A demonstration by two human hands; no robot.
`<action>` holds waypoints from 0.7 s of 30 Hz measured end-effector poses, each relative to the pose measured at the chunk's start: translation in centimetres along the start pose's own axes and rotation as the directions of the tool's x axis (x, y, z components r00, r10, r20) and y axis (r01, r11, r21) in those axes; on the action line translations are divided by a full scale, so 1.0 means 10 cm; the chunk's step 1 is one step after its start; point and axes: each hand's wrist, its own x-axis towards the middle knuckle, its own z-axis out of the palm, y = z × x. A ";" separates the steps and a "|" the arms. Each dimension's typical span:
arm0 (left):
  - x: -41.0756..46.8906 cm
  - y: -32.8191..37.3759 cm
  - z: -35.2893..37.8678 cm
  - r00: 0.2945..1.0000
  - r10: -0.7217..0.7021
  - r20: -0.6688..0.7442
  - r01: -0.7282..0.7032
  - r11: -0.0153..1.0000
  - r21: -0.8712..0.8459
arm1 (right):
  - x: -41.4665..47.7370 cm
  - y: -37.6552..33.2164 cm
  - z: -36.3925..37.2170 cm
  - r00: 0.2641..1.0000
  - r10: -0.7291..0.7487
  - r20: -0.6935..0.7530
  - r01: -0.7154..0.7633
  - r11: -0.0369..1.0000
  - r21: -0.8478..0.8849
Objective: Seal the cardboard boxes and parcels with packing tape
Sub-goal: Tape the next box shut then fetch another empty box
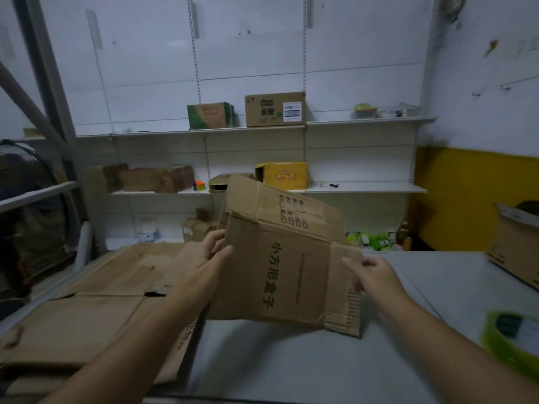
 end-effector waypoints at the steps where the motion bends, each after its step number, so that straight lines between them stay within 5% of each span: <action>1: 0.00 -0.01 0.00 0.999 0.035 -0.008 -0.035 0.998 0.054 | 0.02 -0.05 -0.02 1.000 -0.001 -0.014 0.001 0.999 0.037; 4: 0.05 -0.05 -0.08 0.969 0.237 -0.073 -0.178 0.868 0.464 | 0.02 -0.22 -0.09 0.988 0.054 0.145 -0.094 0.954 0.286; 6: 0.07 -0.01 -0.14 0.943 0.312 -0.116 -0.209 0.826 0.523 | 0.05 -0.30 -0.13 0.969 0.087 0.229 -0.179 0.888 0.422; 9: 0.02 0.10 -0.13 0.972 0.203 -0.117 -0.175 0.961 0.213 | 0.05 -0.40 -0.22 0.947 0.060 0.316 -0.225 0.825 0.518; 12: -0.03 0.17 -0.08 0.990 0.112 -0.091 -0.118 0.991 -0.056 | 0.01 -0.49 -0.30 0.904 -0.115 0.411 -0.057 0.922 0.383; 16: -0.03 0.14 -0.02 0.999 0.042 0.008 -0.041 0.995 -0.086 | 0.05 -0.48 -0.24 0.967 -0.197 0.160 0.136 0.934 0.330; 18: -0.03 0.05 -0.03 0.990 -0.050 0.129 0.064 0.992 -0.111 | 0.05 -0.48 -0.23 0.985 -0.164 0.045 0.135 0.916 0.378; 21: -0.09 -0.20 -0.02 0.929 -0.227 0.291 0.243 0.970 -0.018 | 0.07 -0.30 -0.23 0.994 -0.049 0.096 0.017 0.952 0.306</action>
